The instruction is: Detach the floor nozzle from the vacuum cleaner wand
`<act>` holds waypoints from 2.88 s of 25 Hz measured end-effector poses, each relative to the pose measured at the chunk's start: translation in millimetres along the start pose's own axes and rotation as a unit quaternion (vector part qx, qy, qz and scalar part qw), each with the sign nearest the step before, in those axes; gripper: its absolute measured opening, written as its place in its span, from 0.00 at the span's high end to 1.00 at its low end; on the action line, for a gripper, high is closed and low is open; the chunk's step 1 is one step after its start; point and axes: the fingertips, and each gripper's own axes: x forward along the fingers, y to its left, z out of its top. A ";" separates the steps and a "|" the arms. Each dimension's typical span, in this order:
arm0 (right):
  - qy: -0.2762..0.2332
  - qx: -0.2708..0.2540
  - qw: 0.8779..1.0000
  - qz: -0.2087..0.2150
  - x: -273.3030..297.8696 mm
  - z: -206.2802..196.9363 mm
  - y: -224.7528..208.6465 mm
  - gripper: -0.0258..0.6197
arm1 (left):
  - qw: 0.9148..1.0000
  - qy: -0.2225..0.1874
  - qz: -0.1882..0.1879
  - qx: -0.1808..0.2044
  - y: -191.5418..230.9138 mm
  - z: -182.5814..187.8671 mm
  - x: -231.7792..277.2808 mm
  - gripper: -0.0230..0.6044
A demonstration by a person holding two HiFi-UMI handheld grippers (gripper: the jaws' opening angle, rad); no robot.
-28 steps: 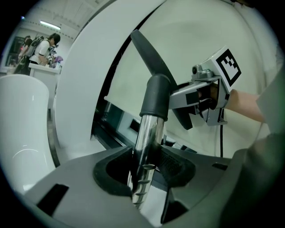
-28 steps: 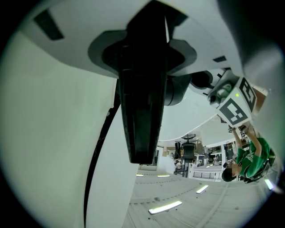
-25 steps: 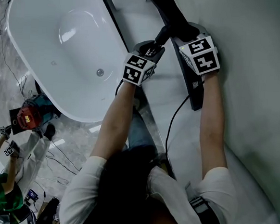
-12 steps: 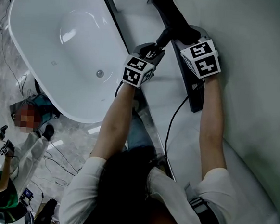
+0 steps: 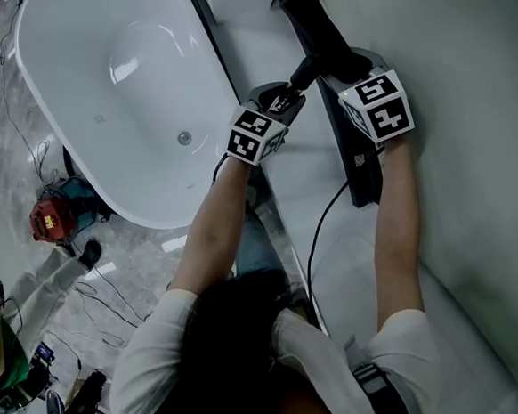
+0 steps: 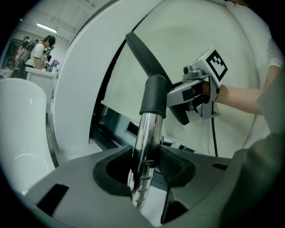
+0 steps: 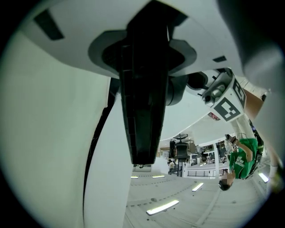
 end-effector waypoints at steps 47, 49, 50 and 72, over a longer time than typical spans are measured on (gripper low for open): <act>-0.165 0.086 0.981 -0.057 -121.6 83.8 -76.1 0.62 | 0.999 0.038 0.012 -0.005 11.9 -11.6 -16.5 0.70; -0.174 0.101 0.978 -0.057 -119.1 80.6 -67.6 0.62 | 0.999 0.039 0.014 0.001 9.5 -12.0 -15.6 0.70; -0.181 0.109 0.976 -0.056 -118.1 79.5 -62.6 0.62 | 0.999 0.040 0.017 0.008 9.7 -12.2 -14.3 0.70; -0.249 0.261 0.923 -0.134 -158.2 71.8 23.7 0.62 | 0.999 -0.022 0.036 0.011 -9.7 55.5 -110.4 0.70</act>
